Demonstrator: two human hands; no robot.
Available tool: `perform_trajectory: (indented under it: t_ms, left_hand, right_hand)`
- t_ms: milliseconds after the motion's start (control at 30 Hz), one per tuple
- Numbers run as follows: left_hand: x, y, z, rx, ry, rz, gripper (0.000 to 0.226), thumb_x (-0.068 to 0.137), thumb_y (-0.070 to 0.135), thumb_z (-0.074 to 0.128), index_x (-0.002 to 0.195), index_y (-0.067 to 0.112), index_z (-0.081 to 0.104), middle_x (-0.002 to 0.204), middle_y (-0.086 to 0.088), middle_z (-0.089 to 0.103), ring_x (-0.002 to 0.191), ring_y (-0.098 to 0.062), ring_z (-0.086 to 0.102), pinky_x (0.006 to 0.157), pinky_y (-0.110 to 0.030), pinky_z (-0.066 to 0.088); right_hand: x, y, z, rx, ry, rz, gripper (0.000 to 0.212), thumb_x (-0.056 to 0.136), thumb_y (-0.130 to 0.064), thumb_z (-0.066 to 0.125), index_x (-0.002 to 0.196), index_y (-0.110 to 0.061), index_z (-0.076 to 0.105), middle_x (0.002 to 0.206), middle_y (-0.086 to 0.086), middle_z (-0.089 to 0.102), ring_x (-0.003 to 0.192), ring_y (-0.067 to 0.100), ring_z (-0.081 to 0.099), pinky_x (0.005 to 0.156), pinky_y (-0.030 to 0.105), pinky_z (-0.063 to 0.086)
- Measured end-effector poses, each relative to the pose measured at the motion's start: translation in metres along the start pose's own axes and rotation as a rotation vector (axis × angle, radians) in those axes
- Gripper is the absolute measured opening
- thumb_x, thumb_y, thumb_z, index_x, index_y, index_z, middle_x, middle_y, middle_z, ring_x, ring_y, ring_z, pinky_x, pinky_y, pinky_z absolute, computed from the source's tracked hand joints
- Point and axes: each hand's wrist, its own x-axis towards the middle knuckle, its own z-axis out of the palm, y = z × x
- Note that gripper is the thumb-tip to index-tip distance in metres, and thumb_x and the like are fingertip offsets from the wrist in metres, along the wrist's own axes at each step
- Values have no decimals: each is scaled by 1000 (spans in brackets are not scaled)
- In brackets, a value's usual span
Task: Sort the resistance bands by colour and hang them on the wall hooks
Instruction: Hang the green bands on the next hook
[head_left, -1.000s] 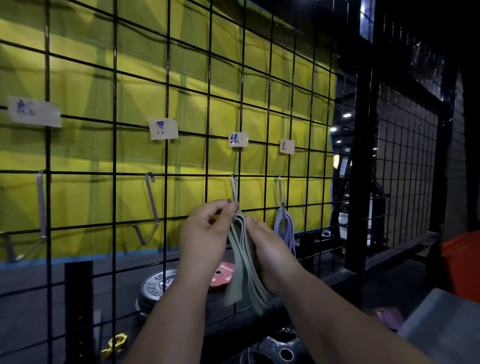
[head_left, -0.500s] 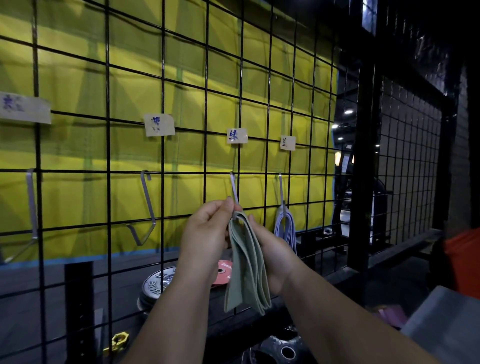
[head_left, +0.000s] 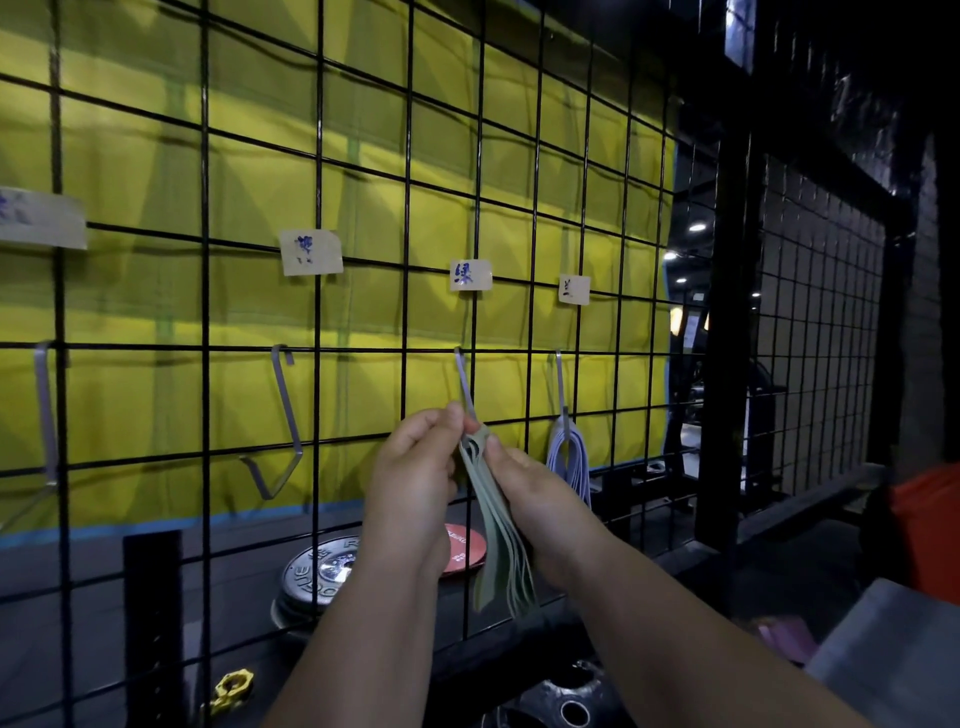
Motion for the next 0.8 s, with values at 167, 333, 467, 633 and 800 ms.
perform_trajectory:
  t_ms: [167, 333, 467, 633, 800]
  left_hand:
    - [2, -4, 4, -81, 58, -23, 26, 92, 24, 59, 67, 17, 63, 63, 7, 55, 62, -9, 40, 49, -22, 29]
    - [4, -7, 7, -125, 72, -9, 27, 92, 23, 57, 67, 14, 61, 58, 7, 53, 56, -8, 41, 49, -23, 29]
    - [2, -9, 10, -179, 67, -11, 27, 93, 24, 57, 69, 11, 58, 52, 4, 57, 44, -5, 52, 42, -15, 41]
    - [-2, -24, 13, -99, 100, 80, 19, 89, 33, 62, 75, 22, 69, 74, -1, 71, 69, -15, 66, 63, -28, 55]
    - [-6, -44, 13, 287, 95, 224, 41, 85, 38, 64, 125, 32, 55, 118, 11, 54, 107, -2, 54, 86, -20, 46]
  right_hand:
    - [4, 3, -8, -164, 69, -60, 31, 97, -47, 44, 113, -28, 64, 108, 0, 71, 104, 15, 64, 94, 34, 48]
    - [7, 2, -11, -278, 105, -147, 31, 97, -44, 45, 106, -21, 64, 102, 13, 67, 97, 29, 63, 87, 44, 50]
    - [6, 7, -10, -198, 42, -113, 27, 97, -43, 46, 103, -24, 65, 98, 9, 71, 91, 23, 67, 83, 38, 54]
    - [9, 20, -11, -80, -2, -81, 41, 86, -62, 51, 114, -35, 64, 110, -1, 71, 108, 19, 65, 102, 49, 45]
    - [7, 28, -1, -9, -62, -60, 40, 92, -59, 44, 126, -40, 57, 125, -3, 64, 119, 14, 59, 105, 48, 42]
